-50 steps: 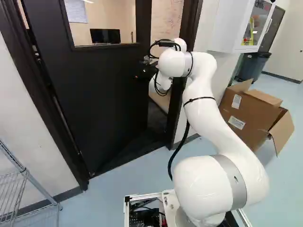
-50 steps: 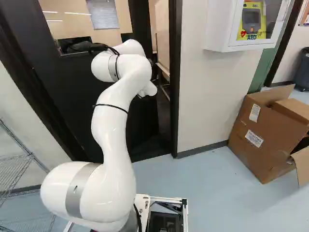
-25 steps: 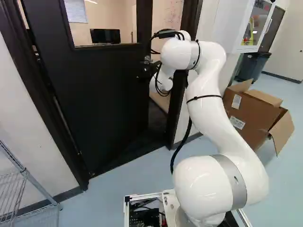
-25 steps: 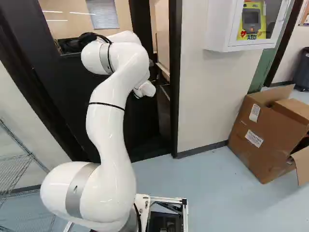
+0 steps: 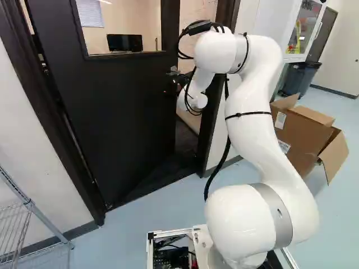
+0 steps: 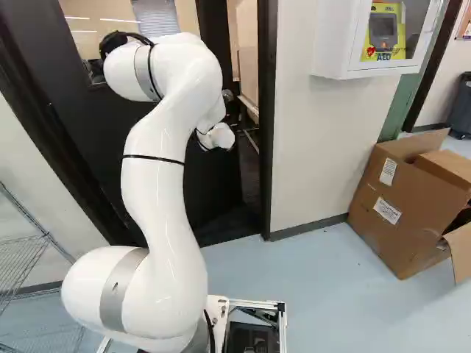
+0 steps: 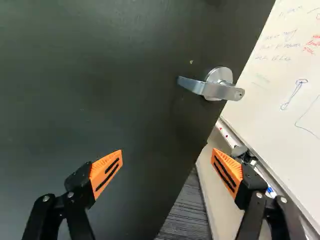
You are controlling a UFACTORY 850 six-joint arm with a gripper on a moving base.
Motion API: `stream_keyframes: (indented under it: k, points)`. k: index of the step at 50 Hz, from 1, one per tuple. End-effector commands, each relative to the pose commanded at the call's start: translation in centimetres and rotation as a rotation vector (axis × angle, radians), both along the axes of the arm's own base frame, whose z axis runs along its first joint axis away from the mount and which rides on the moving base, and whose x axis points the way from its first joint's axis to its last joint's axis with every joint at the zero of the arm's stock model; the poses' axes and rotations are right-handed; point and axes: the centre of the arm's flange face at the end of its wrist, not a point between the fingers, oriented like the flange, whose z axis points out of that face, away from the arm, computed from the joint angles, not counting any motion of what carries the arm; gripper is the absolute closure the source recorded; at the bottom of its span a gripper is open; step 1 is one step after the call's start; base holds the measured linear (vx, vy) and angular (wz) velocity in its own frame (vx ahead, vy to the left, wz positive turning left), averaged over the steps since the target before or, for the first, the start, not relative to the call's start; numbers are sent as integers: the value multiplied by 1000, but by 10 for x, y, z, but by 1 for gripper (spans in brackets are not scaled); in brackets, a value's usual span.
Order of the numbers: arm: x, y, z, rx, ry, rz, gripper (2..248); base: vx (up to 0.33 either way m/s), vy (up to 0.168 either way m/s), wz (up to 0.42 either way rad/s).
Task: Open the door and move inside
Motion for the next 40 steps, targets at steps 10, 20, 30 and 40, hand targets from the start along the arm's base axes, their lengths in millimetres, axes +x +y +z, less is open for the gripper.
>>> stream_keyframes:
  k: [10,20,30,40]
  points:
    - [-20,-2,4,14,18,-22,3,0,0,0]
    - [-39,-3,8,26,35,-43,3,0,0,0]
    - [-59,-4,12,38,51,-63,3,0,0,0]
    - [-79,-6,15,48,66,-83,3,0,0,0]
